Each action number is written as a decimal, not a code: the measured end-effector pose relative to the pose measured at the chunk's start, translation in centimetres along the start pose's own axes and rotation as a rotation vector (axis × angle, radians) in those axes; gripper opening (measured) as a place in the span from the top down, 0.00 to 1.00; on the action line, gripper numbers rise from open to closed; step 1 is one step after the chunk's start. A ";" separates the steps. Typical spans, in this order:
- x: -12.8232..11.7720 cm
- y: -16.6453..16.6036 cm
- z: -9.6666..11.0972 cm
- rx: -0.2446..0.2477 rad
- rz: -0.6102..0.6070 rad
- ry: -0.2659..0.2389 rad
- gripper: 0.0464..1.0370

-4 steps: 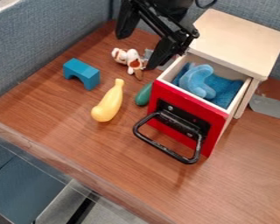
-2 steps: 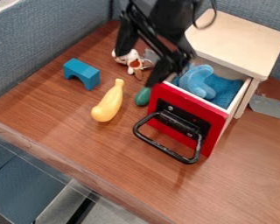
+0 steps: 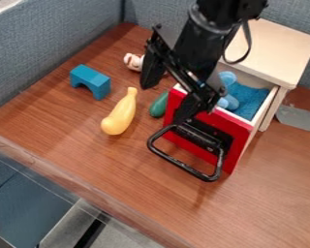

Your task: Closed the drawer

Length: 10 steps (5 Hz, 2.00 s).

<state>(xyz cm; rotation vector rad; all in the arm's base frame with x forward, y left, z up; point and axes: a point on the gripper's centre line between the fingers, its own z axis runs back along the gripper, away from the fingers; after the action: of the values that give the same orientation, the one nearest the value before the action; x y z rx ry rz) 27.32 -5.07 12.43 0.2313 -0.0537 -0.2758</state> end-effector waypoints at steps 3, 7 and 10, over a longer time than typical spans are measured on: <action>1.3 -1.1 -4.4 -0.172 0.200 -0.099 0.04; 5.8 -3.4 -5.5 -0.172 0.210 -0.097 0.04; 6.5 -2.6 -6.2 -0.141 0.194 -0.114 0.04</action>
<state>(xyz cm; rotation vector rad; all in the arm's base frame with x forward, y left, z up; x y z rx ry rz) 33.45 -7.91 5.99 0.0686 -0.1684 -0.0984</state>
